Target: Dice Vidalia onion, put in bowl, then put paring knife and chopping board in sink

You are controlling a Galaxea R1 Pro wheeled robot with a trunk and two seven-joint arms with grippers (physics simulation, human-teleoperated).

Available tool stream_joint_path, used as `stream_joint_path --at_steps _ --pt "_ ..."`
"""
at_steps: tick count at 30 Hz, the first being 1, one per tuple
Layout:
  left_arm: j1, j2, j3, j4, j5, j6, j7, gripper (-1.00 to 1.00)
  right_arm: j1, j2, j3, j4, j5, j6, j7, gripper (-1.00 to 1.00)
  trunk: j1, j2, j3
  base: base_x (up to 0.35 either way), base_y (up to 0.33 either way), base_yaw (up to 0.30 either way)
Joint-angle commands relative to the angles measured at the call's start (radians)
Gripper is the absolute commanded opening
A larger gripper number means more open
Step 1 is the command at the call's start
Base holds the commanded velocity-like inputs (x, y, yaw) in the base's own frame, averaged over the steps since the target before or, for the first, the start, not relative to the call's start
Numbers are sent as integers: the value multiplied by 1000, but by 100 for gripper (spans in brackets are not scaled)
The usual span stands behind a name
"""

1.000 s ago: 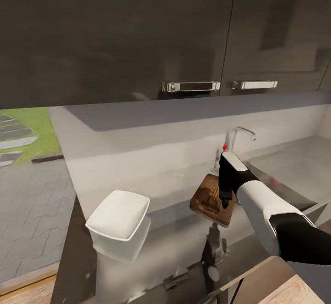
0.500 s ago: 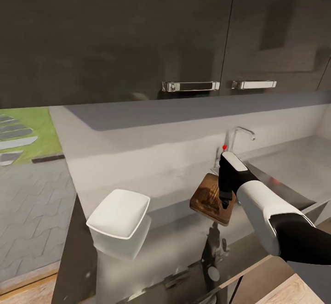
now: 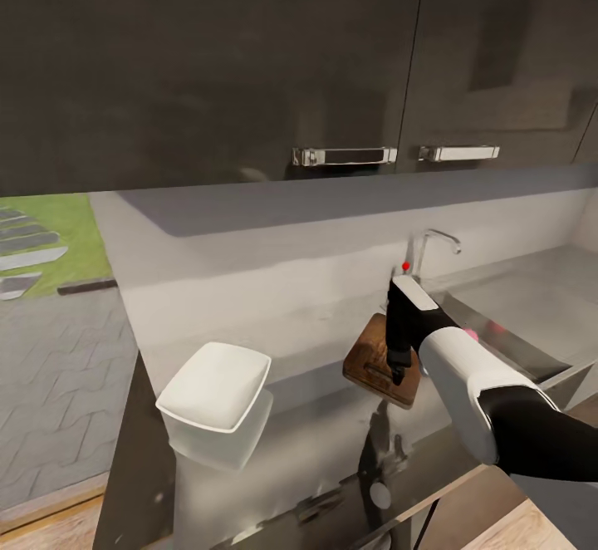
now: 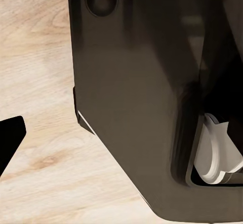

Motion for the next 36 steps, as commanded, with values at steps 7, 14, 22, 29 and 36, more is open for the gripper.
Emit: stream_joint_path --at_steps 7,14,22,29,36 --pt "1 1 0 -2 1 -1 0 100 -1 3 8 0 -9 -6 -3 100 0 -1 -1 0 0 0" --pt "1 1 0 -2 1 -1 0 100 -1 3 8 0 -9 -5 0 100 0 -1 -1 0 0 0" --pt "1 1 0 -2 1 -1 0 100 -1 3 8 0 -9 -5 0 100 0 -1 -1 0 0 14" --pt "1 1 0 -2 1 -1 0 100 -1 3 8 0 -9 -3 0 100 0 -1 -1 0 0 137" --pt "1 1 0 -2 1 -1 0 100 -1 3 8 0 -10 -3 0 100 0 -1 -1 0 0 50"
